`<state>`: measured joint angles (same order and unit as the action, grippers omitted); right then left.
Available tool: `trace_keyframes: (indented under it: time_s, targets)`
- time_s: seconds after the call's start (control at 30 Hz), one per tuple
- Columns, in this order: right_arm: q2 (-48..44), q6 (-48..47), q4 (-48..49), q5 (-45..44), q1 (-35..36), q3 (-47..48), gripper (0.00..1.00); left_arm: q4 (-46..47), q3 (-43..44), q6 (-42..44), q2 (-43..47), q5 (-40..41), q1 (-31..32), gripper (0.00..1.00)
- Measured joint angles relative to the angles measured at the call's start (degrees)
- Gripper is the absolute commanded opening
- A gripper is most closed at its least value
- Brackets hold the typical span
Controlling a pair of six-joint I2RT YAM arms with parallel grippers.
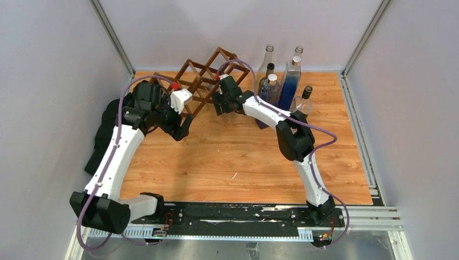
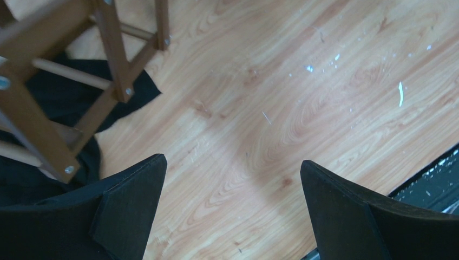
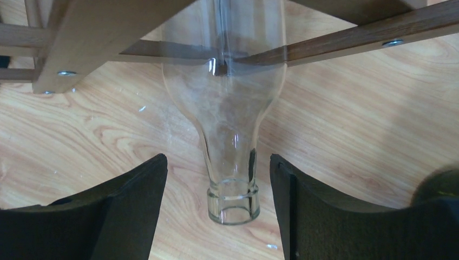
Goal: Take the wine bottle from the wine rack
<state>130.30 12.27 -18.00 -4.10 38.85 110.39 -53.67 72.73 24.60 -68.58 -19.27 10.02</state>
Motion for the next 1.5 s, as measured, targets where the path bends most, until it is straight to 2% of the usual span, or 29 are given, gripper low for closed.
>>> trace_keyframes:
  time_s: [0.1, 0.27, 0.47, 0.5, 0.8, 1.3, 1.5]
  targets:
    - [0.6, -0.1, 1.0, 0.4, -0.1, 0.0, 0.68, -0.1, -2.9, 1.0, 0.3, 0.0, 0.0, 1.0]
    - [0.6, -0.2, 4.8, 1.8, -0.4, -1.1, 0.5, -0.2, -4.7, 2.6, -0.1, 0.2, 0.0, 1.0]
    - [0.3, 0.3, 9.1, 2.8, -0.7, -4.8, 0.06, -0.1, -4.9, 4.9, -0.1, 0.4, -0.1, 1.0]
    - [-0.3, 0.3, 10.1, 2.8, -0.7, -6.0, 0.02, -0.1, -5.0, 5.3, -0.1, 0.5, -0.1, 1.0]
    - [-9.1, 1.7, 11.6, 5.0, -0.7, -18.0, 0.0, 0.0, -6.1, 8.6, -0.7, 1.3, -0.1, 1.0]
    - [-37.6, 10.9, 11.6, 10.3, 1.7, -49.3, 0.0, 2.1, -7.9, 18.8, 3.6, -5.2, -0.1, 1.0]
    - [-44.5, 12.8, 9.4, 12.5, 1.8, -54.2, 0.0, 2.4, -9.4, 24.5, 4.9, -4.9, 1.8, 1.0]
